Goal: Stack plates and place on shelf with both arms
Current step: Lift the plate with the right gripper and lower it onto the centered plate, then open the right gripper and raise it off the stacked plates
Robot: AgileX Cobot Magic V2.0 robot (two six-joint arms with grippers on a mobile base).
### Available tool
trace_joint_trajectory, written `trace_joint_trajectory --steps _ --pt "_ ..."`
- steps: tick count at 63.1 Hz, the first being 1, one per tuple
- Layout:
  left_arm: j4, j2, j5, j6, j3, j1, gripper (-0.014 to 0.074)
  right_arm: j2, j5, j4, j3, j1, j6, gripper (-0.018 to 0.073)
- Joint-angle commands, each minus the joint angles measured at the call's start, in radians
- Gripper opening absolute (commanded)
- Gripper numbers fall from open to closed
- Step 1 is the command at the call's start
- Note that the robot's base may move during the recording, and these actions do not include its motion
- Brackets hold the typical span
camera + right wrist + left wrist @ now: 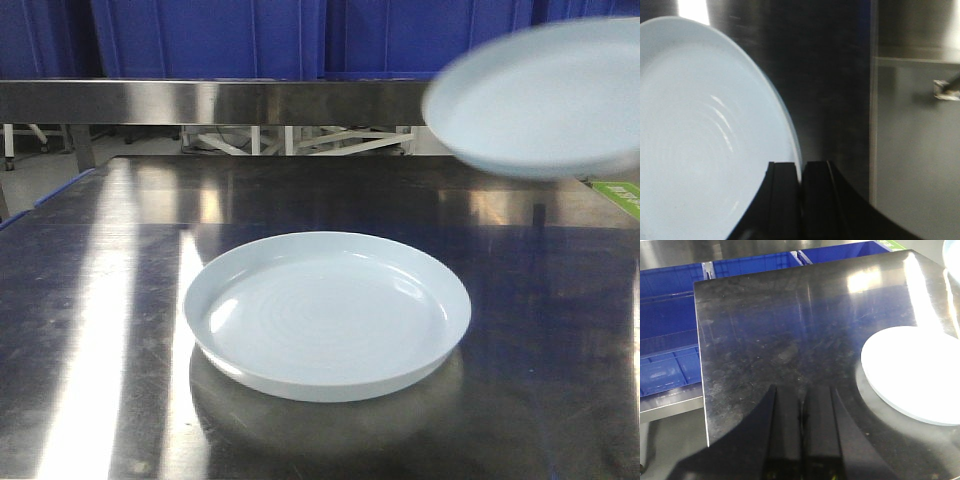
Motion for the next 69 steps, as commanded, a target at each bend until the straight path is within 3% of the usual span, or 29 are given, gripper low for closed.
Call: trace_joint_trajectory --steps 1,10,27,49,69 --pt "0.003 0.005 -0.084 -0.009 -0.029 -0.006 0.0084 -0.069 -0.011 0.131 -0.032 0.051 -0.064 0.0057" --pt "0.003 0.005 -0.084 -0.009 -0.029 -0.006 0.0084 -0.062 0.015 0.256 -0.028 0.157 -0.121 0.0057" --pt "0.003 0.005 -0.084 -0.009 -0.029 -0.006 0.0084 0.06 0.018 0.266 -0.028 0.306 -0.125 0.0057" --pt "0.003 0.005 -0.084 -0.009 -0.029 -0.006 0.0084 0.271 0.002 0.266 -0.028 0.325 -0.127 0.0057" --pt "0.003 0.005 -0.084 -0.009 -0.029 -0.006 0.0084 0.308 -0.015 0.255 -0.028 0.325 -0.136 0.006"
